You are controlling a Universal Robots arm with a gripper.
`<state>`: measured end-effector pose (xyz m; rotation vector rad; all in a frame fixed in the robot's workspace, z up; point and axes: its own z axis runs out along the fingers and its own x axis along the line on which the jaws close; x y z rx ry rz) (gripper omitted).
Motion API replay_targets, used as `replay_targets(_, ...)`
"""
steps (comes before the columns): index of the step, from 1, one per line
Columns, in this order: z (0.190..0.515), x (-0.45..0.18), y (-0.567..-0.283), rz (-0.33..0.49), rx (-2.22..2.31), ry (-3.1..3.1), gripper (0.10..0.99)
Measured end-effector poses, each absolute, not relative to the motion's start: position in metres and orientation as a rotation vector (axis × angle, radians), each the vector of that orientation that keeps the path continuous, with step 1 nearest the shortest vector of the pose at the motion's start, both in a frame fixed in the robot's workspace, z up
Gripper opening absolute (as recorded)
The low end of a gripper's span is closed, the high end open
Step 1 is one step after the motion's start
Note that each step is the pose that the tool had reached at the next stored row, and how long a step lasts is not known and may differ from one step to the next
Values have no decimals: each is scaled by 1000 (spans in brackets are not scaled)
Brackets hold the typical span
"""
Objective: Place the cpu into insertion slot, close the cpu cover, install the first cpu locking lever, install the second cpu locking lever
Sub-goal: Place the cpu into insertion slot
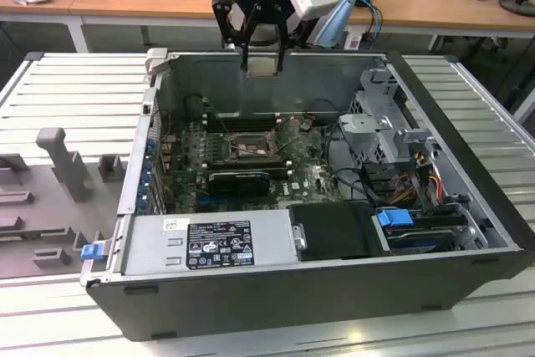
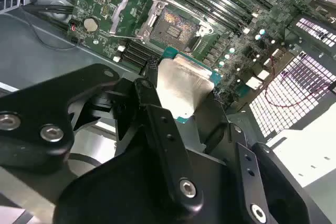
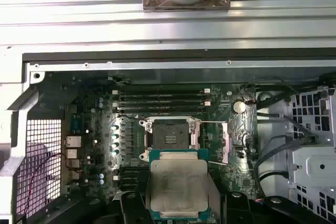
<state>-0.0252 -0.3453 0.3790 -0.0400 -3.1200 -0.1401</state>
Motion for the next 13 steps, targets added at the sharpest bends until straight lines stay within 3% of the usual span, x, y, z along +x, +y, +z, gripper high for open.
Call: replay_targets(13, 378, -25, -346, -141, -148, -3120, 529)
